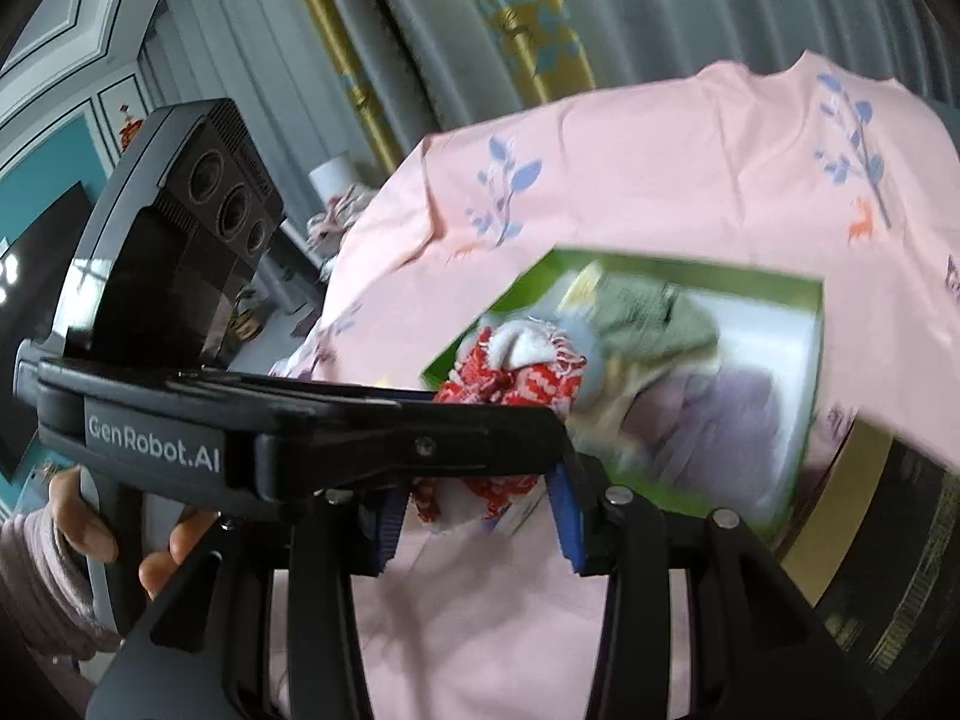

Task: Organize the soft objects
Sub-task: 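Lift the knitted item with the left tool and carry it over the green box, then lower the knitted item into the green box and open the left tool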

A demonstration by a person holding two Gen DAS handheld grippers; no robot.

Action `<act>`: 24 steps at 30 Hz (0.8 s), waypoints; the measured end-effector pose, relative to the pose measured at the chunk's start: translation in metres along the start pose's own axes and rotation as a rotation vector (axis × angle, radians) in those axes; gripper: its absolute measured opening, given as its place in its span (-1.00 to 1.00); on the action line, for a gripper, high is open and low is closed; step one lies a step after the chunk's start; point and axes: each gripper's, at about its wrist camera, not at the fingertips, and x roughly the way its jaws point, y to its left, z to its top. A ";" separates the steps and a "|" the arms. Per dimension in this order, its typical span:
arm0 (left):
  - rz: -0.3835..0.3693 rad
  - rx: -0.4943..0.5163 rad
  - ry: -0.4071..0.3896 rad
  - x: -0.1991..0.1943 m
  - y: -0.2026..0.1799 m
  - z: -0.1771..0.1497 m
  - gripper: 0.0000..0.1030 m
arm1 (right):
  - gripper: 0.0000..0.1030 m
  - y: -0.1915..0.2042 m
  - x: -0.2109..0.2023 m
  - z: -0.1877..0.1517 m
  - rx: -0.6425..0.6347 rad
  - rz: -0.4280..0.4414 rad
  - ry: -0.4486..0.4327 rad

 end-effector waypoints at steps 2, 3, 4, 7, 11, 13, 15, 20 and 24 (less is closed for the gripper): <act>-0.002 -0.001 -0.006 0.004 -0.002 0.015 -0.02 | -0.21 -0.004 0.003 0.012 -0.016 -0.031 -0.014; -0.001 0.000 -0.009 0.005 -0.001 0.021 -0.02 | -0.21 -0.005 0.005 0.016 -0.022 -0.044 -0.018; 0.003 0.005 -0.014 0.008 -0.001 0.029 -0.02 | -0.21 -0.007 0.008 0.021 -0.025 -0.057 -0.022; 0.007 0.006 -0.019 0.015 0.000 0.041 -0.02 | -0.21 -0.016 0.016 0.034 -0.016 -0.079 -0.028; 0.003 -0.009 -0.013 0.024 0.008 0.055 -0.02 | -0.21 -0.025 0.029 0.043 -0.008 -0.125 -0.020; 0.003 -0.015 -0.006 0.030 0.012 0.059 -0.02 | -0.21 -0.028 0.035 0.045 0.000 -0.149 -0.010; 0.003 -0.024 0.005 0.036 0.015 0.062 -0.02 | -0.21 -0.030 0.041 0.045 0.011 -0.170 0.006; 0.003 -0.045 0.035 0.051 0.025 0.064 -0.02 | -0.21 -0.037 0.053 0.041 0.036 -0.209 0.049; 0.009 -0.061 0.053 0.061 0.032 0.061 -0.02 | -0.20 -0.042 0.062 0.039 0.050 -0.235 0.084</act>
